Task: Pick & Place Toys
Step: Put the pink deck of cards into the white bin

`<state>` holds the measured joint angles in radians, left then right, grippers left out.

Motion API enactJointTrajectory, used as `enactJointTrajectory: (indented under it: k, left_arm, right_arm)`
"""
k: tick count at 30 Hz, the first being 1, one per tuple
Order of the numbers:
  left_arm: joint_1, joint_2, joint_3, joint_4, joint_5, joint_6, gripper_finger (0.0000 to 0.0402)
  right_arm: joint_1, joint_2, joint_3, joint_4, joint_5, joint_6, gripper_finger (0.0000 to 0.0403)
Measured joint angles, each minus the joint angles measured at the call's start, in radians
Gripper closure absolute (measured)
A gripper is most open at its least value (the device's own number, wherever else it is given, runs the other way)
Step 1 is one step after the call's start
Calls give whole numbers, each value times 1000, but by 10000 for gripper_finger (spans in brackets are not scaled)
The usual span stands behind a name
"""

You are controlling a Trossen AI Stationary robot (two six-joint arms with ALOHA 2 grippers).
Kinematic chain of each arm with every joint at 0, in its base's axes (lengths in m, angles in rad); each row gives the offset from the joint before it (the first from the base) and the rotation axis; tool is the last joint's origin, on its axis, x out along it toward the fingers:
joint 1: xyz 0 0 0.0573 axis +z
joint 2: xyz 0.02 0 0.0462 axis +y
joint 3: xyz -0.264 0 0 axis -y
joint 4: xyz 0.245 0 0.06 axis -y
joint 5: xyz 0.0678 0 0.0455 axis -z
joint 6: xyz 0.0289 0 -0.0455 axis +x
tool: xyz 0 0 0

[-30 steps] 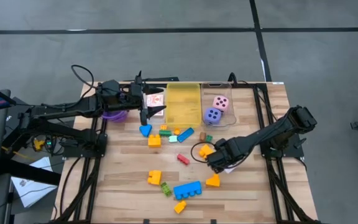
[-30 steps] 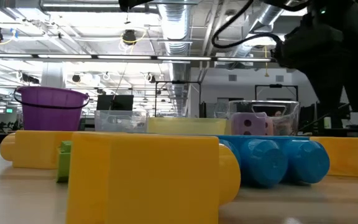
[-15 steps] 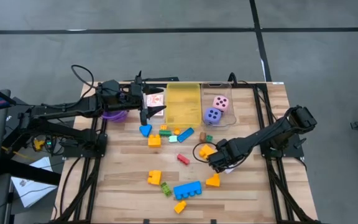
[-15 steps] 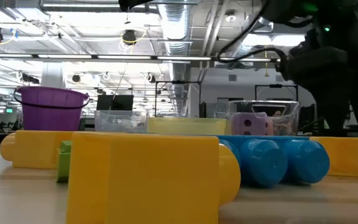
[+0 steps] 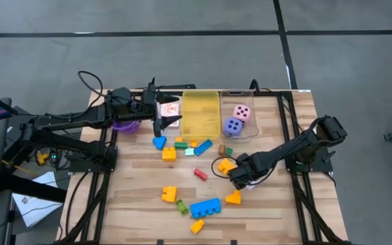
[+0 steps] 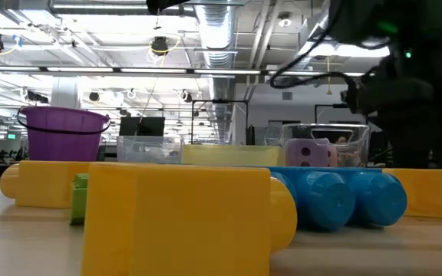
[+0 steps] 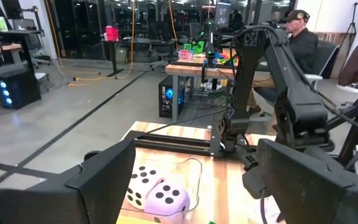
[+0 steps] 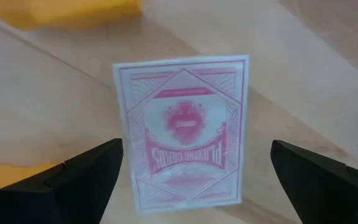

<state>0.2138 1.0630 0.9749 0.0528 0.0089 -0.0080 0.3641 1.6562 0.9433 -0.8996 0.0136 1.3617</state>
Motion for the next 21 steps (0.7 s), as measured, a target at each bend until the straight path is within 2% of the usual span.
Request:
enactJointTrajectory:
  k: [13, 21]
  left_arm:
    - [0, 0, 0, 1, 0, -1, 69]
    - [0, 0, 0, 0, 0, -1, 69]
  right_arm:
    - [4, -1, -86, 130, -2, -22, 3]
    - [4, -1, -90, 141, -7, -70, 3]
